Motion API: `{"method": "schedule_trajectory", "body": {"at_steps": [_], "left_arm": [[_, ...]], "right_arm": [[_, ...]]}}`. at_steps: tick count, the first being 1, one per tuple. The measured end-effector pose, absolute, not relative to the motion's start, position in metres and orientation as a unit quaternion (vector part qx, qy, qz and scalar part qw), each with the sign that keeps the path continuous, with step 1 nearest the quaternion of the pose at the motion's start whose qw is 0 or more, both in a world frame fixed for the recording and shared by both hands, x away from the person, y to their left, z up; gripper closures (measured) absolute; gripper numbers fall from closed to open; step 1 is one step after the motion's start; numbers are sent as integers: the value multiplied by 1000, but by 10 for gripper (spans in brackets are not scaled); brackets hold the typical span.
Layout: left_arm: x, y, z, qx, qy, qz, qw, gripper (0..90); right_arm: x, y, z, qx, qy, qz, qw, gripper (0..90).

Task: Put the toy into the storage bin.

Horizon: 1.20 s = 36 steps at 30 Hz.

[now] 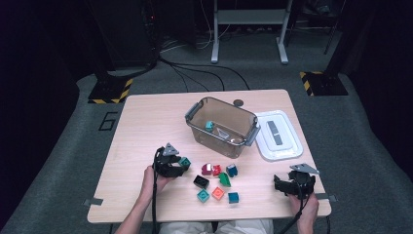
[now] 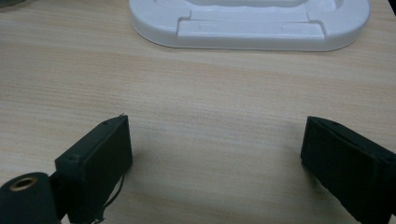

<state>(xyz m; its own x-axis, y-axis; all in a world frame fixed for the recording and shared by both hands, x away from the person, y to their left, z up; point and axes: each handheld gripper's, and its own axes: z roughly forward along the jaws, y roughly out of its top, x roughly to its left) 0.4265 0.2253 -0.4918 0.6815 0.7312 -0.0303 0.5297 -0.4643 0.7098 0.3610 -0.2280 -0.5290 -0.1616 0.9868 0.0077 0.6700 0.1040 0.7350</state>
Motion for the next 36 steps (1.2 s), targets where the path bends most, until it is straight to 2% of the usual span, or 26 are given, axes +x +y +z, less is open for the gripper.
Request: {"method": "schedule_trajectory", "body": {"at_steps": [13, 36], "left_arm": [[433, 224, -469, 843, 365, 153, 365, 474], [449, 216, -423, 844, 346, 181, 368, 474]], "right_arm": [[363, -227, -530, 585, 709, 307, 249, 15], [363, -227, -530, 585, 708, 307, 248, 15]]}}
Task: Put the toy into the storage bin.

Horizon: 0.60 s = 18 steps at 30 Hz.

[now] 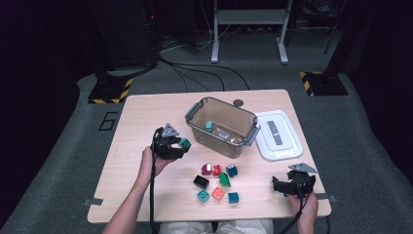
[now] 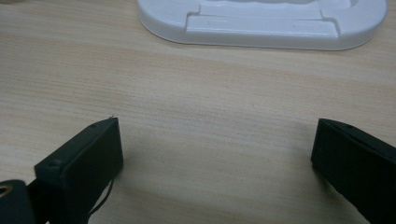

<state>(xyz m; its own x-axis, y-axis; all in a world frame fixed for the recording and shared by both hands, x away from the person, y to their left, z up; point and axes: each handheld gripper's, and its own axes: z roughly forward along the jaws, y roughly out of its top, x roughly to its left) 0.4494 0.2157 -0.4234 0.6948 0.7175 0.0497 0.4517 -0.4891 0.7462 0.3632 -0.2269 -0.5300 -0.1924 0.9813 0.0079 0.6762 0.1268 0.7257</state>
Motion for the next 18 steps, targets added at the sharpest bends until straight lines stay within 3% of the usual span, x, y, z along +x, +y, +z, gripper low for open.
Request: {"method": "schedule_trajectory", "body": {"at_steps": [18], "left_arm": [[463, 206, -392, 841, 334, 199, 375, 474]], "right_arm": [[363, -227, -530, 586, 709, 306, 247, 15]]}}
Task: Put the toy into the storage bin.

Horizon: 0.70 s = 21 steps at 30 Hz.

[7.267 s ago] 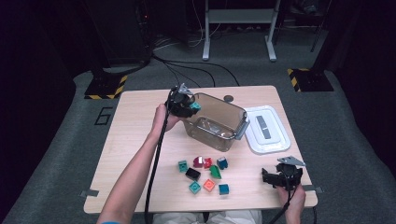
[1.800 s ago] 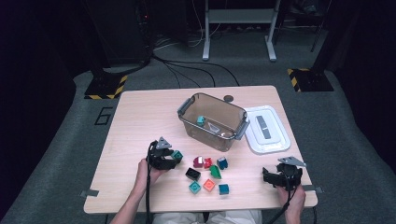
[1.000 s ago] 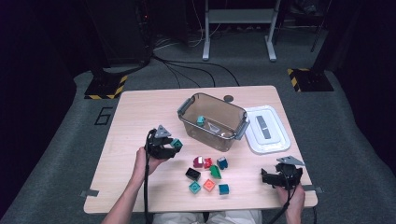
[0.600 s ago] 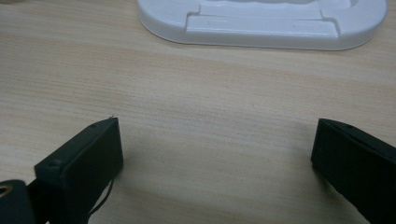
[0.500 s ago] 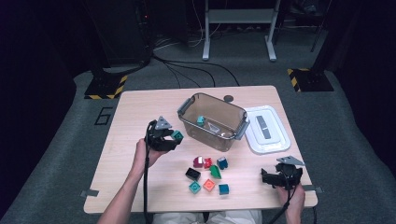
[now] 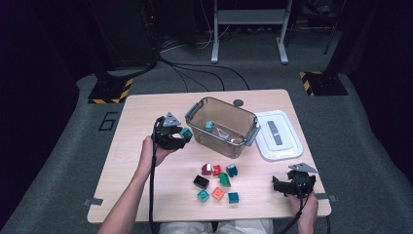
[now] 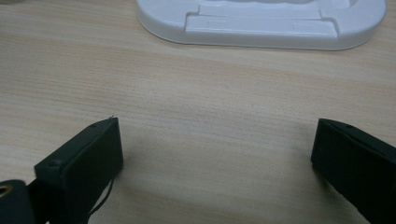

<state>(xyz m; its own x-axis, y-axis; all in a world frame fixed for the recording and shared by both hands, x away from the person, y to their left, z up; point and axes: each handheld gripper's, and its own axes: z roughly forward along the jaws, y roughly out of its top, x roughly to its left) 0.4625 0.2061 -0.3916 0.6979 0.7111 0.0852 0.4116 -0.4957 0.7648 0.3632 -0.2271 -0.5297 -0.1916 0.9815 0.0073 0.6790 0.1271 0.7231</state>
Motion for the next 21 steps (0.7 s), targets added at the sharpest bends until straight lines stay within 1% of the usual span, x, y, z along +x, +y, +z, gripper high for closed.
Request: {"method": "schedule_trajectory", "body": {"at_steps": [21], "left_arm": [[483, 181, -355, 849, 305, 218, 371, 474]], "right_arm": [[363, -227, -530, 587, 708, 305, 247, 15]]}}
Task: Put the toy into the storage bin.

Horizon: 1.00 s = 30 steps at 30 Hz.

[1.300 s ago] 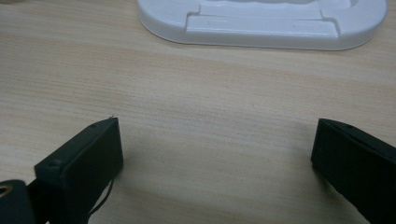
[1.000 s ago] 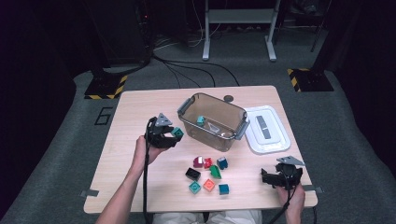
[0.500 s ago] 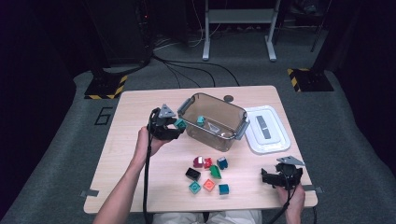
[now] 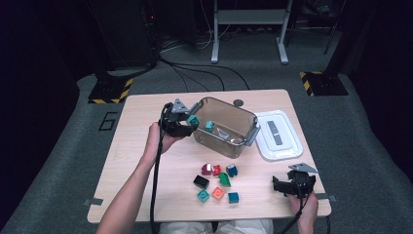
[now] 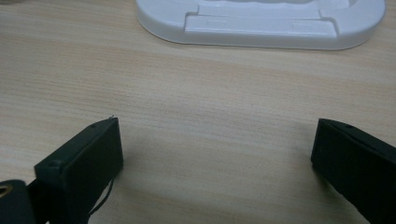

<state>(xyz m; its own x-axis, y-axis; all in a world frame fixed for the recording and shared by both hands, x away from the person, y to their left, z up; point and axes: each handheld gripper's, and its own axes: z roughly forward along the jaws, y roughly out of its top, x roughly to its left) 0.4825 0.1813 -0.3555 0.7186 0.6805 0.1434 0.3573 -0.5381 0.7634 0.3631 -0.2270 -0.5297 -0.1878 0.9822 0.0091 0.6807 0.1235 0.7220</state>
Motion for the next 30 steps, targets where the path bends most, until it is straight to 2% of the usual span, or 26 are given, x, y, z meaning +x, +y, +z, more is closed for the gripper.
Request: {"method": "schedule_trajectory", "body": {"at_steps": [30], "left_arm": [[520, 153, -354, 860, 303, 207, 354, 474]], "right_arm": [[363, -227, -530, 588, 707, 305, 247, 15]]}}
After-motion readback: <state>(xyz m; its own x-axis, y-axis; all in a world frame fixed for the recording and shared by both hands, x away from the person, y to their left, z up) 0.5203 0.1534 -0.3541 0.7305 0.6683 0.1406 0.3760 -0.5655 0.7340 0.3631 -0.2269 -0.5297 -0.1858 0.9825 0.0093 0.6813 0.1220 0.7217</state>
